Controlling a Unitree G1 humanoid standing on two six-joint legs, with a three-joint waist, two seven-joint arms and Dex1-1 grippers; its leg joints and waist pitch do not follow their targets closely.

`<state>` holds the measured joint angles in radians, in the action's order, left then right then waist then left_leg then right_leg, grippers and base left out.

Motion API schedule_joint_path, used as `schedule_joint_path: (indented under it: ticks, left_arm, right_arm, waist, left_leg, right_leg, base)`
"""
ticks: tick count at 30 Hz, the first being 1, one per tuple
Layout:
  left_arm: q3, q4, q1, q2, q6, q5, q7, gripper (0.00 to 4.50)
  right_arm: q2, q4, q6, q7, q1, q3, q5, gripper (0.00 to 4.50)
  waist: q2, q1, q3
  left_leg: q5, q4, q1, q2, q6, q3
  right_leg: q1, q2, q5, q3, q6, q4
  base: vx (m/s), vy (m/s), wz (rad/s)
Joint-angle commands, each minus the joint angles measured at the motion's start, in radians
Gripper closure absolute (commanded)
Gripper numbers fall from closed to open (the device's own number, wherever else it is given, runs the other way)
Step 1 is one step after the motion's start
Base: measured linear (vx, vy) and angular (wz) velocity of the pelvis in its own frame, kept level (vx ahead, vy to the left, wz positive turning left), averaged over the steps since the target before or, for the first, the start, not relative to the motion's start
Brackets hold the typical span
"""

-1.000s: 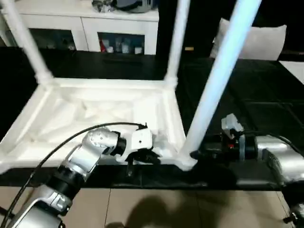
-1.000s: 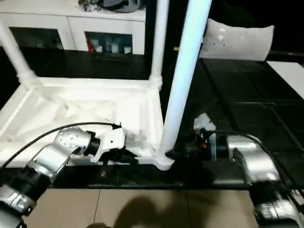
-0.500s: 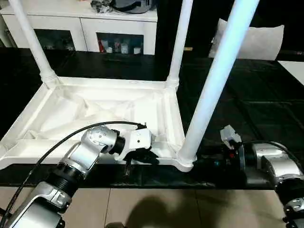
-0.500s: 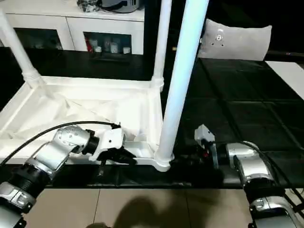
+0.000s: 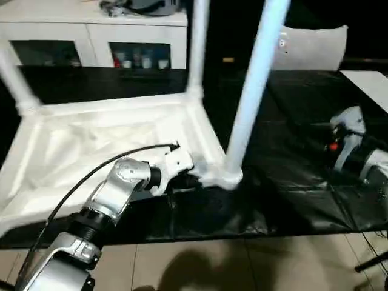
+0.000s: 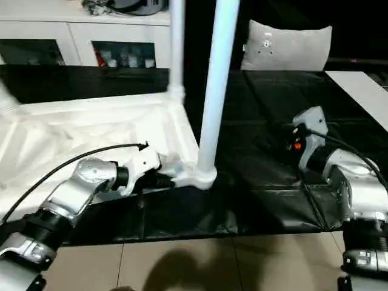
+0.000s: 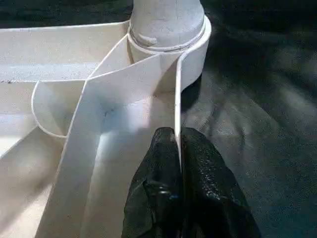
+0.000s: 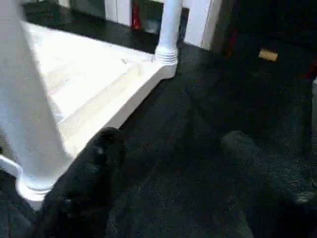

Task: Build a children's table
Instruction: Rotate leg to tighten

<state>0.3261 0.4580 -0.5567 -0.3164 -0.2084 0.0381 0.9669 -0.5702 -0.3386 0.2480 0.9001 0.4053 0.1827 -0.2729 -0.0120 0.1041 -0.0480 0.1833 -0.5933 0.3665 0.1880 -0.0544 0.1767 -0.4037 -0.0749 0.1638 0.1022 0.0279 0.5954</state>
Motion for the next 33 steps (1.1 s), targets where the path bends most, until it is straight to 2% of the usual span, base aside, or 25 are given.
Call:
schedule_joint_path:
  ticks: [1, 3, 6, 7, 8, 9, 10, 14, 15, 16, 21, 22, 25, 26, 27, 29, 33]
  left_arm:
    - [-0.039, 0.004, -0.009, 0.008, 0.004, -0.008, -0.054, 4.5]
    - [-0.025, -0.008, 0.006, 0.008, 0.04, -0.01, -0.032, 4.5]
    - [-0.003, -0.034, 0.027, -0.004, 0.063, -0.011, 0.015, 4.5]
    - [0.001, -0.039, 0.03, -0.007, 0.066, -0.012, 0.024, 4.5]
    - [0.009, -0.052, 0.037, -0.014, 0.071, -0.014, 0.042, 4.5]
    - [0.013, -0.055, 0.039, -0.018, 0.084, -0.016, 0.053, 4.5]
    - [0.025, -0.064, 0.042, -0.028, 0.112, -0.019, 0.083, 4.5]
    - [0.075, -0.065, 0.043, -0.064, 0.157, 0.012, 0.138, 4.5]
    - [0.093, -0.061, 0.041, -0.075, 0.177, 0.024, 0.159, 4.5]
    - [0.105, -0.059, 0.04, -0.084, 0.193, 0.028, 0.179, 4.5]
    - [0.116, -0.066, 0.035, -0.094, 0.209, 0.025, 0.228, 4.5]
    - [0.118, -0.069, 0.033, -0.096, 0.214, 0.025, 0.24, 4.5]
    - [0.125, -0.072, 0.027, -0.098, 0.221, 0.023, 0.255, 4.5]
    - [0.126, -0.072, 0.026, -0.098, 0.222, 0.022, 0.257, 4.5]
    - [0.13, -0.072, 0.025, -0.098, 0.225, 0.02, 0.259, 4.5]
    - [0.133, -0.074, 0.026, -0.098, 0.23, 0.017, 0.263, 4.5]
    - [0.132, -0.076, 0.029, -0.098, 0.23, 0.017, 0.268, 4.5]
  right_arm:
    - [0.008, 0.064, 0.061, -0.023, -0.042, -0.017, 0.004, 0.75]
    - [0.003, 0.148, 0.08, 0.051, -0.111, -0.052, -0.038, 0.5]
    - [-0.001, 0.19, 0.076, 0.119, -0.156, -0.082, -0.071, 0.27]
    - [-0.001, 0.196, 0.078, 0.129, -0.162, -0.088, -0.078, 0.18]
    - [0.0, 0.206, 0.083, 0.145, -0.171, -0.099, -0.089, 0.13]
    - [0.002, 0.21, 0.087, 0.148, -0.171, -0.102, -0.094, 0.13]
    - [0.009, 0.213, 0.095, 0.16, -0.167, -0.109, -0.103, 0.03]
    - [0.011, 0.204, 0.096, 0.188, -0.154, -0.151, -0.077, 0.03]
    - [0.011, 0.198, 0.089, 0.195, -0.149, -0.169, -0.059, 0.03]
    - [0.012, 0.191, 0.082, 0.204, -0.144, -0.183, -0.05, 0.03]
    - [0.017, 0.134, 0.05, 0.225, -0.109, -0.217, -0.025, 0.03]
    - [0.017, 0.102, 0.035, 0.242, -0.094, -0.23, -0.02, 0.33]
    - [0.015, 0.034, 0.018, 0.312, -0.065, -0.26, -0.02, 0.44]
    - [0.017, 0.027, 0.017, 0.321, -0.061, -0.263, -0.022, 0.53]
    - [0.022, 0.007, 0.012, 0.34, -0.053, -0.27, -0.024, 0.74]
    - [0.034, -0.038, 0.0, 0.377, -0.033, -0.287, -0.023, 0.74]
    - [0.045, -0.077, -0.015, 0.4, -0.014, -0.299, -0.018, 1.16]
  waist:
    - [-0.007, 0.011, 0.068]
    - [-0.003, 0.011, 0.068]
    - [-0.003, 0.012, 0.066]
    - [-0.004, 0.011, 0.064]
    - [-0.001, 0.011, 0.062]
    - [0.001, 0.011, 0.062]
    - [-0.003, 0.009, 0.059]
    - [0.004, 0.017, 0.059]
    - [-0.007, 0.015, 0.059]
    - [0.0, 0.019, 0.06]
    - [0.003, 0.032, 0.061]
    - [0.003, 0.035, 0.062]
    - [0.004, 0.041, 0.063]
    - [0.0, 0.042, 0.064]
    - [0.001, 0.044, 0.064]
    - [-0.003, 0.043, 0.064]
    - [0.0, 0.045, 0.065]
  left_leg:
    - [0.162, 0.062, -0.008, 0.04, 0.064, -0.013]
    - [0.165, 0.063, -0.004, 0.043, 0.077, -0.016]
    - [0.183, 0.064, -0.005, 0.044, 0.078, -0.015]
    - [0.188, 0.064, -0.003, 0.043, 0.081, -0.016]
    - [0.199, 0.067, -0.004, 0.046, 0.078, -0.017]
    - [0.2, 0.068, -0.006, 0.047, 0.076, -0.017]
    - [0.21, 0.069, -0.009, 0.047, 0.071, -0.016]
    - [0.222, 0.071, -0.012, 0.05, 0.054, -0.018]
    - [0.219, 0.071, -0.01, 0.05, 0.055, -0.017]
    - [0.213, 0.071, -0.011, 0.05, 0.052, -0.018]
    - [0.202, 0.07, -0.014, 0.052, 0.042, -0.014]
    - [0.202, 0.069, -0.015, 0.053, 0.042, -0.013]
    - [0.2, 0.068, -0.014, 0.053, 0.043, -0.013]
    - [0.192, 0.067, -0.012, 0.053, 0.045, -0.013]
    - [0.189, 0.067, -0.011, 0.053, 0.049, -0.013]
    - [0.189, 0.066, -0.01, 0.052, 0.051, -0.012]
    - [0.186, 0.065, -0.01, 0.053, 0.051, -0.013]
  right_leg:
    - [0.055, -0.078, 0.281, -0.051, 0.151, -0.077]
    - [0.06, -0.08, 0.261, -0.05, 0.161, -0.077]
    - [0.059, -0.082, 0.283, -0.05, 0.153, -0.081]
    - [0.06, -0.084, 0.296, -0.05, 0.151, -0.083]
    - [0.058, -0.085, 0.34, -0.051, 0.137, -0.086]
    - [0.057, -0.084, 0.343, -0.051, 0.138, -0.086]
    - [0.053, -0.083, 0.36, -0.051, 0.137, -0.09]
    - [0.051, -0.085, 0.372, -0.054, 0.134, -0.088]
    - [0.052, -0.084, 0.366, -0.054, 0.132, -0.088]
    - [0.051, -0.087, 0.357, -0.055, 0.136, -0.084]
    - [0.051, -0.088, 0.314, -0.058, 0.157, -0.077]
    - [0.05, -0.089, 0.311, -0.058, 0.159, -0.077]
    - [0.052, -0.088, 0.288, -0.058, 0.17, -0.073]
    - [0.054, -0.088, 0.275, -0.058, 0.174, -0.07]
    - [0.055, -0.089, 0.277, -0.057, 0.174, -0.071]
    - [0.055, -0.088, 0.289, -0.056, 0.169, -0.072]
    - [0.053, -0.089, 0.309, -0.056, 0.164, -0.072]
  base:
    - [0.0, 0.0, 0.0]
    - [0.0, 0.0, 0.0]
    - [0.0, 0.0, 0.0]
    - [0.0, 0.0, 0.0]
    - [0.0, 0.0, 0.0]
    - [0.0, 0.0, 0.0]
    - [0.0, 0.0, 0.0]
    - [0.0, 0.0, 0.0]
    - [0.0, 0.0, 0.0]
    - [0.0, 0.0, 0.0]
    - [0.0, 0.0, 0.0]
    - [0.0, 0.0, 0.0]
    - [0.0, 0.0, 0.0]
    - [0.0, 0.0, 0.0]
    - [0.0, 0.0, 0.0]
    - [0.0, 0.0, 0.0]
    - [0.0, 0.0, 0.0]
